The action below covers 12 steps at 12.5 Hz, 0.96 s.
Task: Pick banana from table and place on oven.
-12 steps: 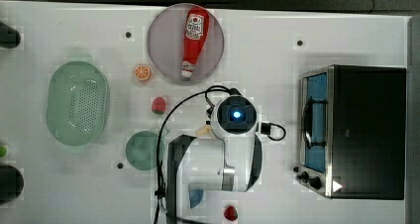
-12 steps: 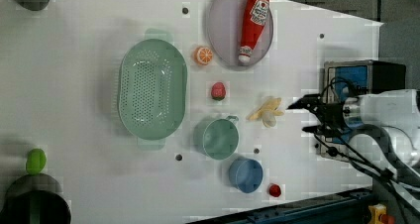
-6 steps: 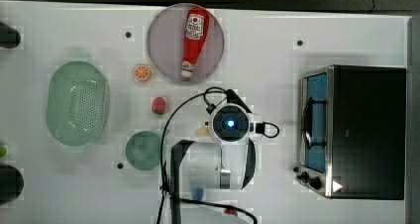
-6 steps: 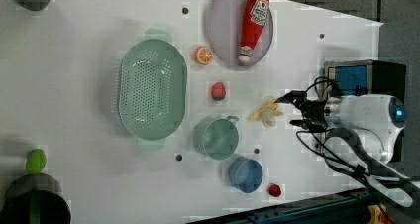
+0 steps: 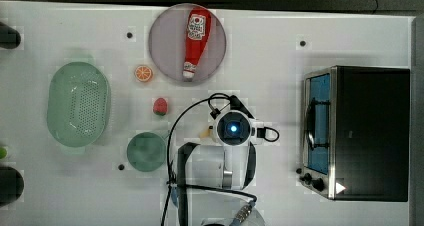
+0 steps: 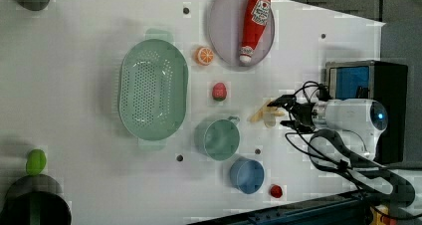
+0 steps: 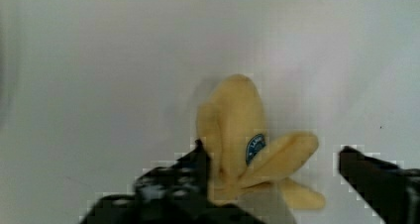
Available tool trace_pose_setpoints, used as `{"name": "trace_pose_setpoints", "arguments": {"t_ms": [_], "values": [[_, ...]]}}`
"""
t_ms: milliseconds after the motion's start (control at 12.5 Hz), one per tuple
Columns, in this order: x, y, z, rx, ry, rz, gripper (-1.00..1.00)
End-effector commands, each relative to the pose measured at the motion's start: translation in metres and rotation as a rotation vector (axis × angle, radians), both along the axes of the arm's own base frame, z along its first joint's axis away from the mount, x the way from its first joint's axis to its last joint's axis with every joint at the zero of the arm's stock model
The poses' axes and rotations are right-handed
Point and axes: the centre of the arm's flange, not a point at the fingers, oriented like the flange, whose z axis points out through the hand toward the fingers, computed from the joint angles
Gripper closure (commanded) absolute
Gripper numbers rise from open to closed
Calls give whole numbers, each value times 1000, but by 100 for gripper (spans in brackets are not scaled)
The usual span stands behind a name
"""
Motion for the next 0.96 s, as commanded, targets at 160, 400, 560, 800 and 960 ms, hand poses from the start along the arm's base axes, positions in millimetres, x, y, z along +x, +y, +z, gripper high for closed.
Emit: {"name": "trace_pose_setpoints", "arguments": {"t_ms": [160,400,560,800,960], "values": [[7,7,7,2,-53,17,28],[12,10,18,3,-82,22,47],[20,11,51,3,-126,24,47],[23,13,136,3,-109,23,47],[21,14,214,2,-88,20,47]]}}
